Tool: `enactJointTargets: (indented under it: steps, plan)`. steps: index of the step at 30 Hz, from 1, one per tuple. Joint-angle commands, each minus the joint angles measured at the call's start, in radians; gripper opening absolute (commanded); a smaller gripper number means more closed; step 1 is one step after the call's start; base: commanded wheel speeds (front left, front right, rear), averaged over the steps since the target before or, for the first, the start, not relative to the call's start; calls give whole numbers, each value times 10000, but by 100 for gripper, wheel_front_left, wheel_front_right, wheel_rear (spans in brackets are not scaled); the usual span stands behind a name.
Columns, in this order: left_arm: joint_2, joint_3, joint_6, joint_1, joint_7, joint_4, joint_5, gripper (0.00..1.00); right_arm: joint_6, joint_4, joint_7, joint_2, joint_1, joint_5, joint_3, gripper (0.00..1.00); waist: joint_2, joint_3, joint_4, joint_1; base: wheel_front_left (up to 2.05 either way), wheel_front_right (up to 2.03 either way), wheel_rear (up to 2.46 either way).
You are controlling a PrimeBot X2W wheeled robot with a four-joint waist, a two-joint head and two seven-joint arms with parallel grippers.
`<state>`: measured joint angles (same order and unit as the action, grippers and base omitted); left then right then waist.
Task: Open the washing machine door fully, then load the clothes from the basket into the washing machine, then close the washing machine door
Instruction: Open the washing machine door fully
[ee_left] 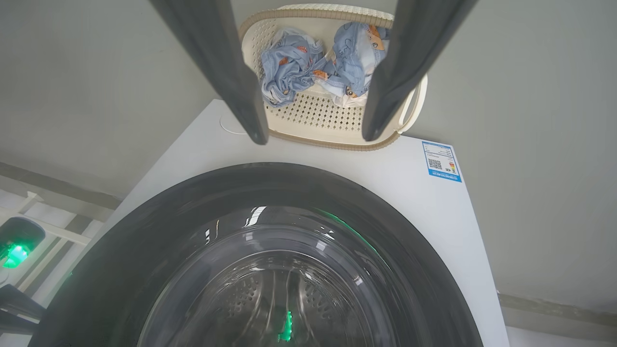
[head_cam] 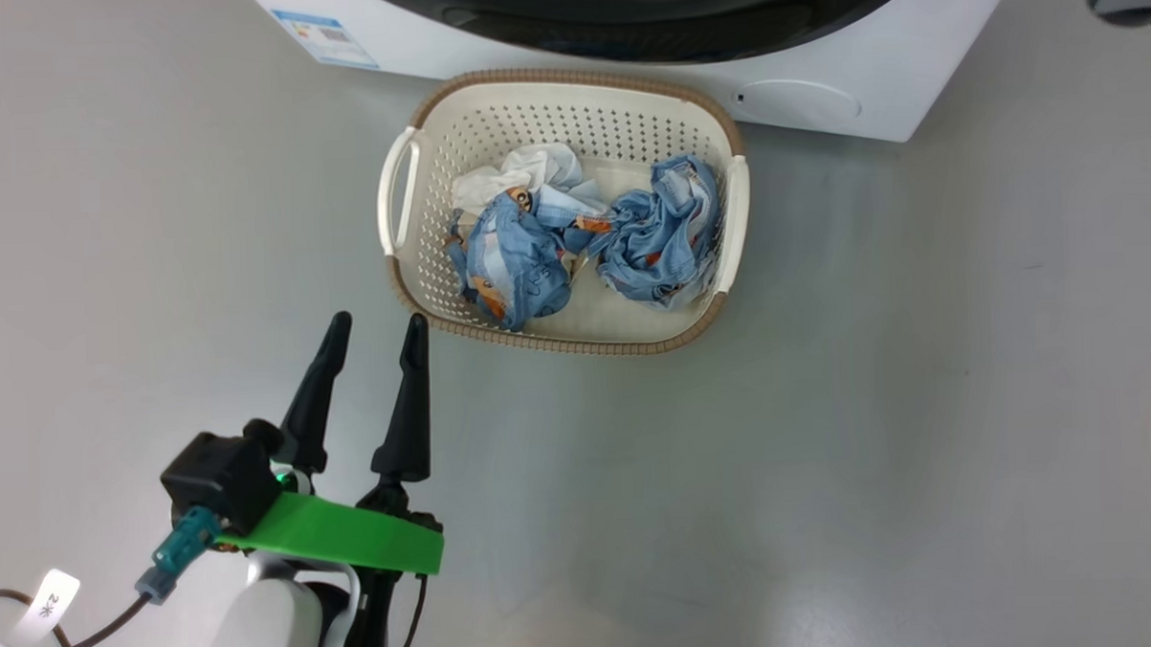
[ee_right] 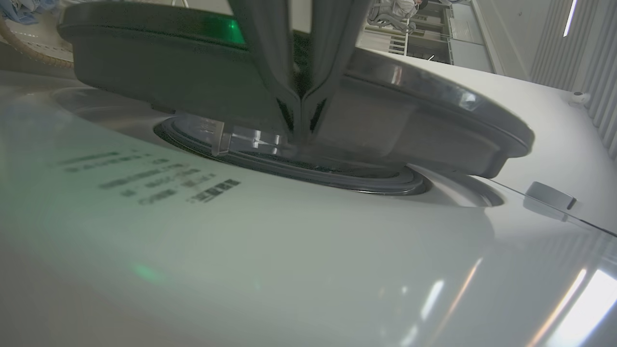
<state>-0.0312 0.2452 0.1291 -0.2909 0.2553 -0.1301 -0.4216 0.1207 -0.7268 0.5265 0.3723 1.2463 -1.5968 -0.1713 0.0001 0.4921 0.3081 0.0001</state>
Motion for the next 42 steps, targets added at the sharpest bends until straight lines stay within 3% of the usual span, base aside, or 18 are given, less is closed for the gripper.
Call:
enactJointTargets:
  steps: [1,14,42]
  plan:
    - [-191,-284,16,-117,65,289,-139,100,100,239,31,-113,286,202,-93,0,-1,119,114,0,0,0,0]
    - [-191,-212,16,-167,65,259,-201,100,100,457,271,-279,202,409,-473,0,-1,109,182,0,0,0,0]
    - [-191,-547,16,625,65,-23,452,100,100,2382,1312,-959,-2846,64,-1233,0,-1,-1510,-418,0,0,0,0]
